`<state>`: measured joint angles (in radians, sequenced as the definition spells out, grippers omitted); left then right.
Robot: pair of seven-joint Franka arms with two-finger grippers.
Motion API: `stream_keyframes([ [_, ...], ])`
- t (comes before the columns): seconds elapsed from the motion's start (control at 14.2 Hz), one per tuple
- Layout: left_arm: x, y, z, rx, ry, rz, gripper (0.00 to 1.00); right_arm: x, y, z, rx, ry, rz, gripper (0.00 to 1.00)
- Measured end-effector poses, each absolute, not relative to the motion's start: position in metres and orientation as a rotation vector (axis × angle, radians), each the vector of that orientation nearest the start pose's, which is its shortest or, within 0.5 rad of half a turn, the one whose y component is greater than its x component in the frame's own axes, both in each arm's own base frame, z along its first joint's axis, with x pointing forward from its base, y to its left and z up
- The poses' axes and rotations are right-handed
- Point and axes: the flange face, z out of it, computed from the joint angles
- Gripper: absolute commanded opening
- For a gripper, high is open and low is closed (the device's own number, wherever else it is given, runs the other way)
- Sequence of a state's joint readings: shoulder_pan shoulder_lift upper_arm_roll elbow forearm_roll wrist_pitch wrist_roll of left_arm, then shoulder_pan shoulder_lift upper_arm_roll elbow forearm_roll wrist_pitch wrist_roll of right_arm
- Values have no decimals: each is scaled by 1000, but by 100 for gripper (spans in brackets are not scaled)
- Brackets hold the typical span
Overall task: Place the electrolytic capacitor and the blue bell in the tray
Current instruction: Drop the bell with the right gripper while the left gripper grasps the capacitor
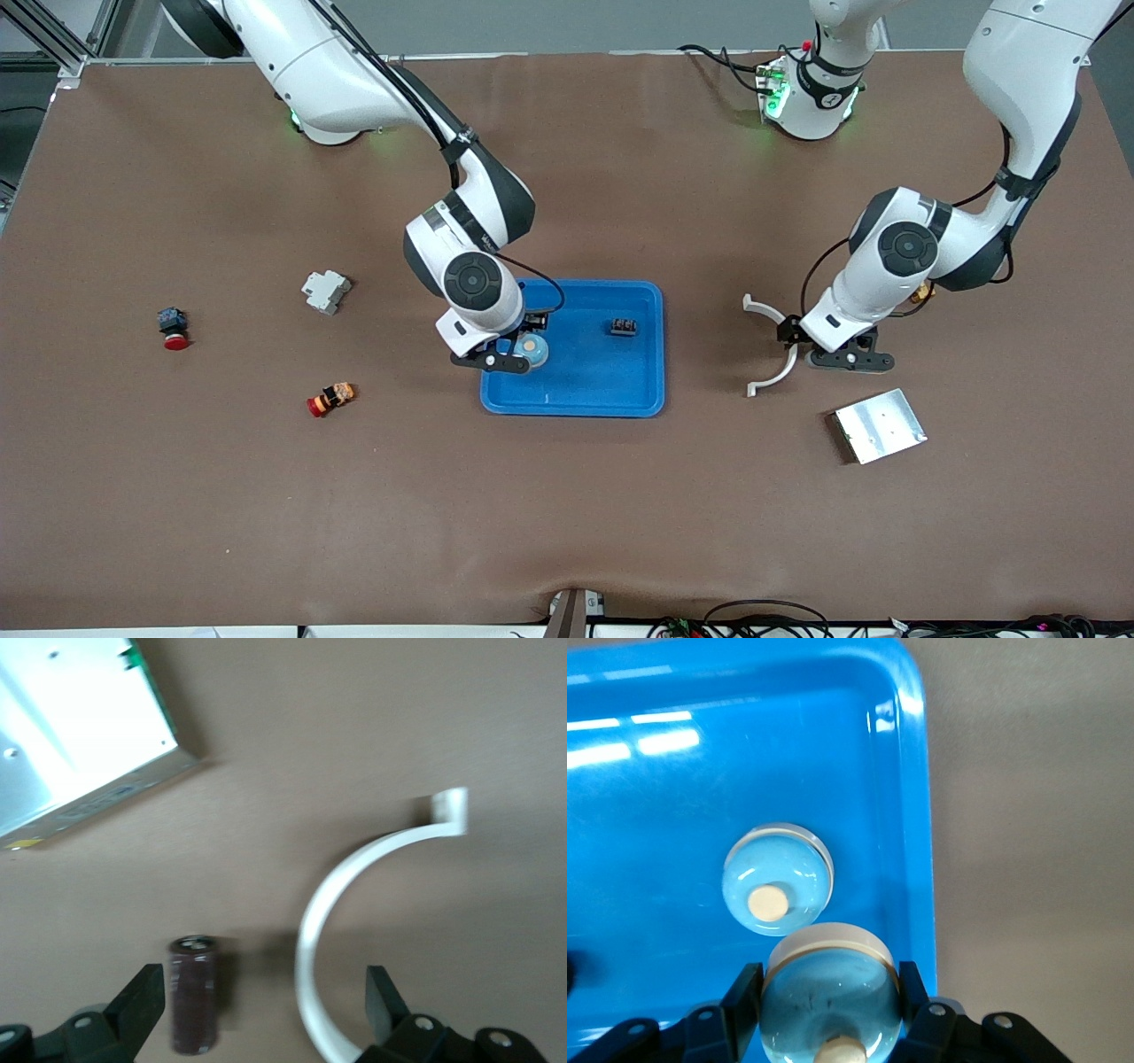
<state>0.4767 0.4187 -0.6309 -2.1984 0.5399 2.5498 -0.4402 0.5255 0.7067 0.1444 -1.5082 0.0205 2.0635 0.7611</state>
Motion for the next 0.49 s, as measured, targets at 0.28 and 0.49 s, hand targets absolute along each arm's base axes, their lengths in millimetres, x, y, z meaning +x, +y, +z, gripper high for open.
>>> stream_keyframes([
  [0.28,546,-67,222,-3084,207,-119,100,541,433,218,-3141,173,327,0],
  [0.49,537,-55,213,-3111,197,-151,100,534,442,215,-3138,154,336,20],
])
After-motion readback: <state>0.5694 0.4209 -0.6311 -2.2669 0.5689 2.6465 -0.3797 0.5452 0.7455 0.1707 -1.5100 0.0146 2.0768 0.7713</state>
